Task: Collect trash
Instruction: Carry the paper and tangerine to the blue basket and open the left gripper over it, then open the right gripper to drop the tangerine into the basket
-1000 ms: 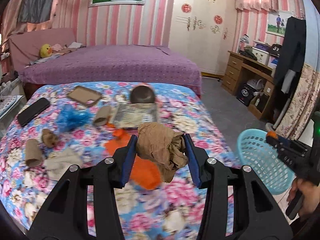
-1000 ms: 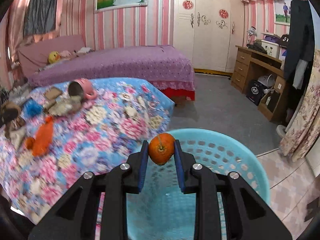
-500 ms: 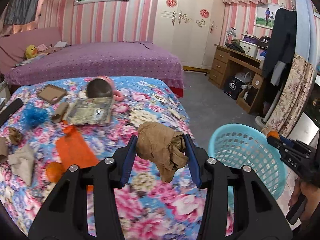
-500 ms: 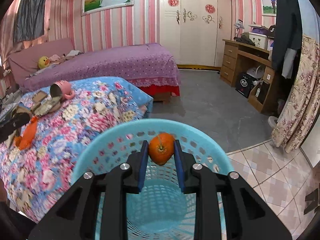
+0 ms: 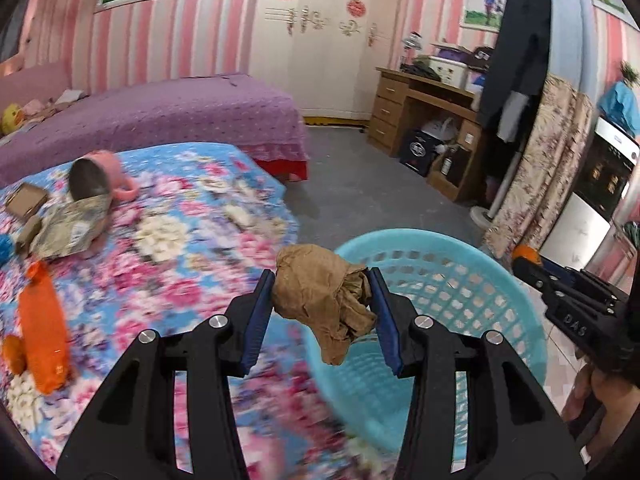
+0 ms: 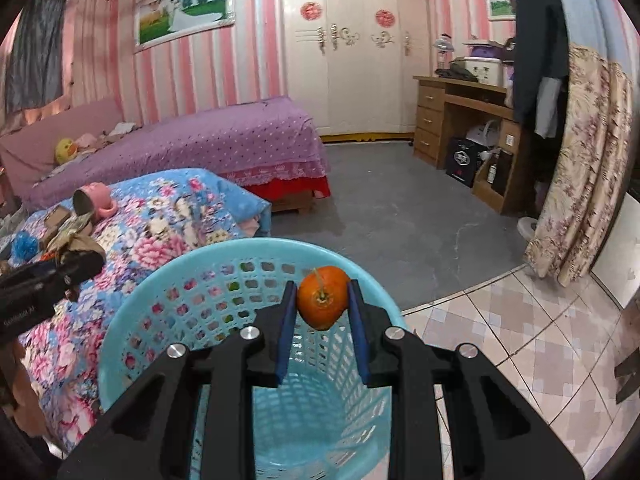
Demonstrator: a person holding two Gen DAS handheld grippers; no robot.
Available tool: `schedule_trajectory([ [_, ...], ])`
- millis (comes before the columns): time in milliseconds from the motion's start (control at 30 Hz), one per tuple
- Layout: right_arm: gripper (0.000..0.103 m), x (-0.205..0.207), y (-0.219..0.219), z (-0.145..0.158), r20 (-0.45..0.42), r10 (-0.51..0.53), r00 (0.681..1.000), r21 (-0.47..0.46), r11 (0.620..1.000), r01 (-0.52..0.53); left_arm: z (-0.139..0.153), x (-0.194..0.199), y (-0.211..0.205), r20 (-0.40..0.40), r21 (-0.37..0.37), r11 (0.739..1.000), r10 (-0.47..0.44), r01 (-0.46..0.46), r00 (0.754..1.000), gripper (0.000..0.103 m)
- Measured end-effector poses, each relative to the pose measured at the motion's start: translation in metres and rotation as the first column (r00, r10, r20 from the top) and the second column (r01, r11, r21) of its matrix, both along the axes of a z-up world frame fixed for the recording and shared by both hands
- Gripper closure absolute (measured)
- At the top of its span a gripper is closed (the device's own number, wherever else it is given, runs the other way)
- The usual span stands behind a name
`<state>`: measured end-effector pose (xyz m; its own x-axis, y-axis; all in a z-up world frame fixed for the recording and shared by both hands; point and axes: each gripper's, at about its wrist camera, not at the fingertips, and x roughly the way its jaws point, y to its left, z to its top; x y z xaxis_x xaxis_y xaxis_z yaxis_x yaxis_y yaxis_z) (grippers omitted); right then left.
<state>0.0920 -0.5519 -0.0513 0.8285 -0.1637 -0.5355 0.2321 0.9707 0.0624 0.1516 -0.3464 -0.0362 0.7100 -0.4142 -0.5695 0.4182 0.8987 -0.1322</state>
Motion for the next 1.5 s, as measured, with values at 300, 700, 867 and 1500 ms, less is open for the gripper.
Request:
schedule_trajectory([
  [300, 0.077, -0.010, -0.016, -0.007, 0.053, -0.070, 0.996, 0.049, 0.997, 0.067, -0.009, 0.002, -0.034, -0.020, 0.023, 0.998, -0.050, 0.051, 0.999, 0.053],
  [700, 0.077, 0.001, -0.007, -0.013, 0.051, -0.023, 0.998, 0.042, 0.999, 0.021, -0.018, 0.011, 0.006, -0.028, 0.016, 0.999, 0.033, -0.033, 0.999, 0.014],
  [867, 0.077, 0.008, 0.007, -0.017, 0.032, 0.015, 0.999, 0.021, 1.000, -0.016, -0.019, 0.004, 0.011, -0.003, 0.039, 0.998, 0.043, -0.043, 0.999, 0.011],
  [1500, 0.013, 0.006, 0.035, 0.000, 0.073, -0.026, 0.997, -0.037, 0.999, 0.028, 0.013, -0.024, 0.058, 0.093, 0.077, 0.995, 0.056, -0.063, 0.994, 0.006],
])
